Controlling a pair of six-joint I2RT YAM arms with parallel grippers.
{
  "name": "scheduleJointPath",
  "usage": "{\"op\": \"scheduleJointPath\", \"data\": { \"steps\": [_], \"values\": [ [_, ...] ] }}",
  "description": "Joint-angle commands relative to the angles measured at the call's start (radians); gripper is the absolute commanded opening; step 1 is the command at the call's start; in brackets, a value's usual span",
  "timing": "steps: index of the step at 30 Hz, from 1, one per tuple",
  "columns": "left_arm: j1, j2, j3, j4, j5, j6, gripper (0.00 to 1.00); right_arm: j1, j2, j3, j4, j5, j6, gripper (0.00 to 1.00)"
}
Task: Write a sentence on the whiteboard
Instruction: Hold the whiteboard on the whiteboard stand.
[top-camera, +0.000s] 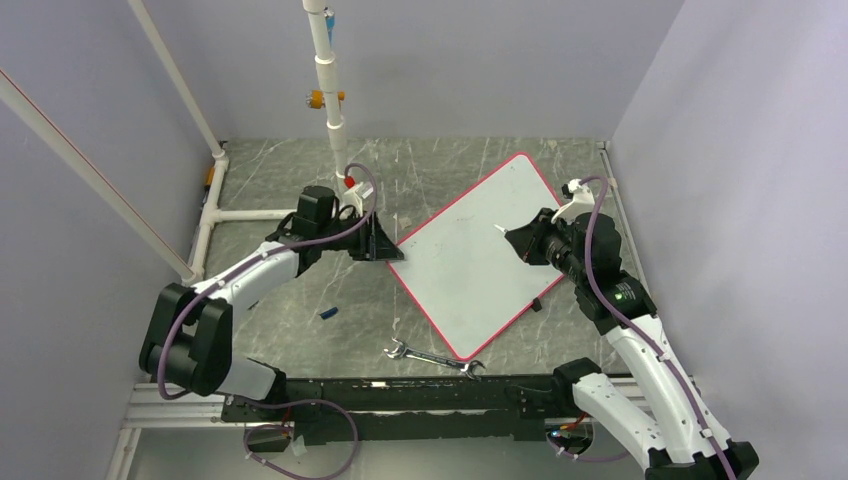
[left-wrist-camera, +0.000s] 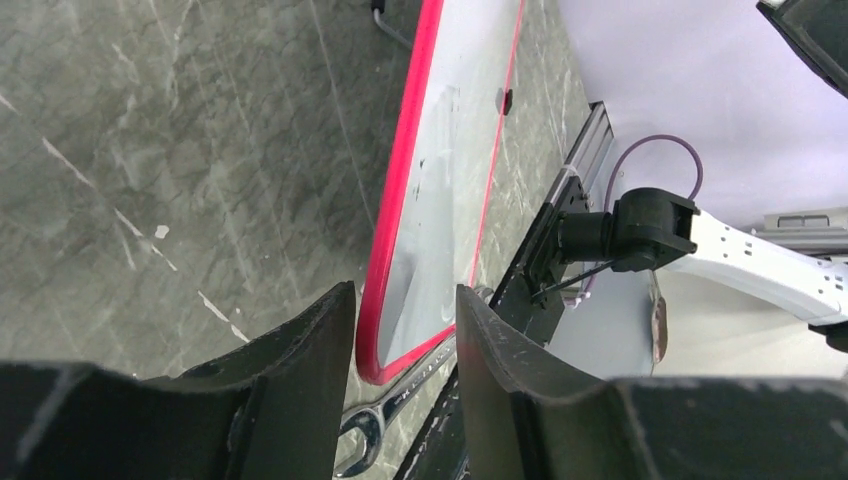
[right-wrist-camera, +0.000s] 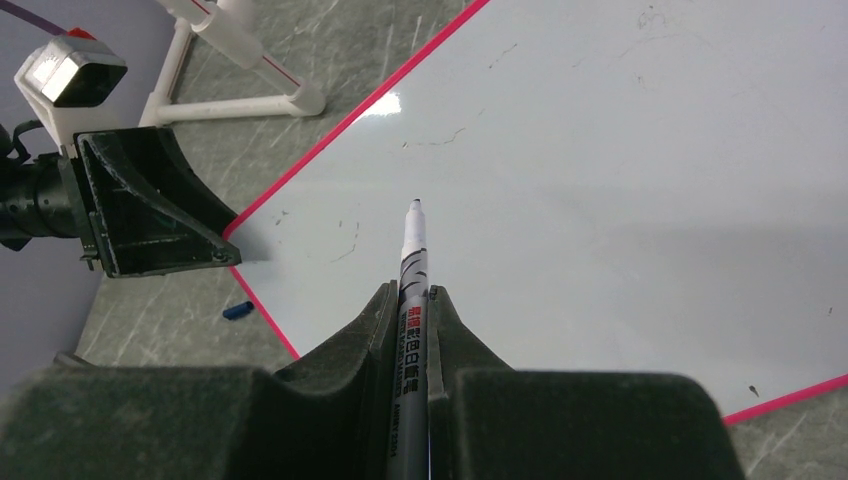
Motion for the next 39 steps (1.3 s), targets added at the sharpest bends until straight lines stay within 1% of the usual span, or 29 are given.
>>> {"op": "scheduleJointPath", "data": {
  "steps": [1,4,8,15,17,18,19,20,22,23,26,30,35,39],
  "values": [
    [-0.006,0.027,-0.005,0.145,0.085,-0.050,0.44,-0.002,0.000,0.030,0.055,-0.015,0.011,0.00],
    [-0.011,0.040,-0.002,0.148,0.076,-0.052,0.40,-0.003,0.002,0.030,0.054,-0.014,0.010,0.00],
    [-0.020,0.052,-0.015,0.188,0.089,-0.078,0.37,-0.003,0.002,0.028,0.056,-0.014,0.008,0.00],
    [-0.060,0.076,0.000,0.186,0.099,-0.066,0.31,-0.002,0.003,0.022,0.060,-0.014,0.005,0.00],
    [-0.070,0.081,0.013,0.169,0.095,-0.051,0.24,-0.003,0.002,0.020,0.061,-0.012,0.005,0.00],
    [-0.073,0.082,0.022,0.156,0.090,-0.042,0.19,-0.002,0.002,0.020,0.061,-0.012,0.005,0.00],
    [-0.076,0.082,0.033,0.136,0.083,-0.030,0.13,-0.003,-0.001,0.019,0.060,-0.012,0.004,0.00],
    [-0.079,0.080,0.047,0.116,0.075,-0.017,0.09,-0.003,-0.002,0.019,0.059,-0.011,0.003,0.00],
    [-0.083,0.072,0.085,0.057,0.059,0.019,0.02,-0.002,-0.003,0.019,0.058,-0.012,0.002,0.00],
    [-0.085,0.067,0.107,0.017,0.050,0.038,0.00,-0.003,-0.004,0.019,0.057,-0.011,0.001,0.00],
    [-0.085,0.061,0.183,-0.109,0.026,0.095,0.00,-0.002,-0.007,0.022,0.053,-0.011,-0.002,0.00],
    [-0.085,0.084,0.323,-0.282,-0.022,0.166,0.00,-0.003,-0.014,0.019,0.055,-0.015,0.000,0.00],
    [-0.084,0.119,0.497,-0.492,-0.118,0.262,0.00,-0.002,-0.010,0.009,0.065,-0.026,0.003,0.00],
    [-0.082,0.153,0.601,-0.587,-0.070,0.341,0.00,-0.002,-0.009,0.001,0.073,-0.035,0.008,0.00]
  ]
}}
